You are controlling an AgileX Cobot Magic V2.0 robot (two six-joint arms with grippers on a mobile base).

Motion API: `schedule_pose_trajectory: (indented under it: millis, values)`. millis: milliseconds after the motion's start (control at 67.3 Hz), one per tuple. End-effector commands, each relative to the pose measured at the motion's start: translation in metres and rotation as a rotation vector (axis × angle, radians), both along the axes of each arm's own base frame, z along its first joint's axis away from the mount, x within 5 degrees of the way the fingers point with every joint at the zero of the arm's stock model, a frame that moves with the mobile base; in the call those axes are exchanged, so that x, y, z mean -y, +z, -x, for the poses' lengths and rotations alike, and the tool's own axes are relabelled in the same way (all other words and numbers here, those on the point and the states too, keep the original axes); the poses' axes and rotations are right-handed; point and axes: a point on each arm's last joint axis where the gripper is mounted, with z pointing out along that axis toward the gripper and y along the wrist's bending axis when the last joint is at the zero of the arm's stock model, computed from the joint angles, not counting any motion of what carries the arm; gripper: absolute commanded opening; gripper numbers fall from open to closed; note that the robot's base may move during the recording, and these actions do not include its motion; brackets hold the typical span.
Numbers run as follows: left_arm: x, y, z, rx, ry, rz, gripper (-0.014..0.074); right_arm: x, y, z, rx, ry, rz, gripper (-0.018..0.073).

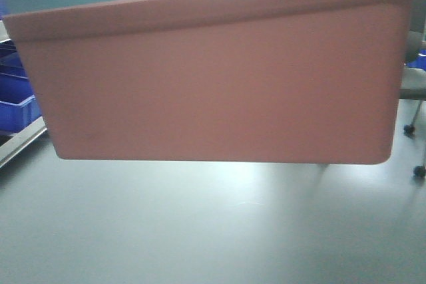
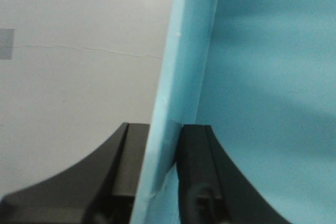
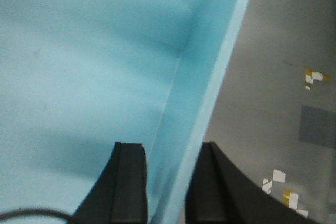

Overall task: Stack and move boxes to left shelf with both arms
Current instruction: 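Keep holding the stacked bins while the base drives toward the shelves, then hold the stacked bins raised while the base approaches the roller shelf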

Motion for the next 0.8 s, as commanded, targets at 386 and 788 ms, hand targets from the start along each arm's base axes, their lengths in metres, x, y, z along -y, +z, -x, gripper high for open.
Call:
schedule_pose_trajectory:
  millis: [386,788]
  values:
    - [0.0303,0.0396,0.0189,0.095,-0.108,0.322,-0.0003,-0.0251,0.0335,0.0047,0.17,0.113,-0.282,0.0055]
    - [0.0303,0.0396,0.0189,0.095,-0.108,0.322,-0.0003,-0.0251,0.0335,0.0047,0.17,0.113,-0.282,0.0055]
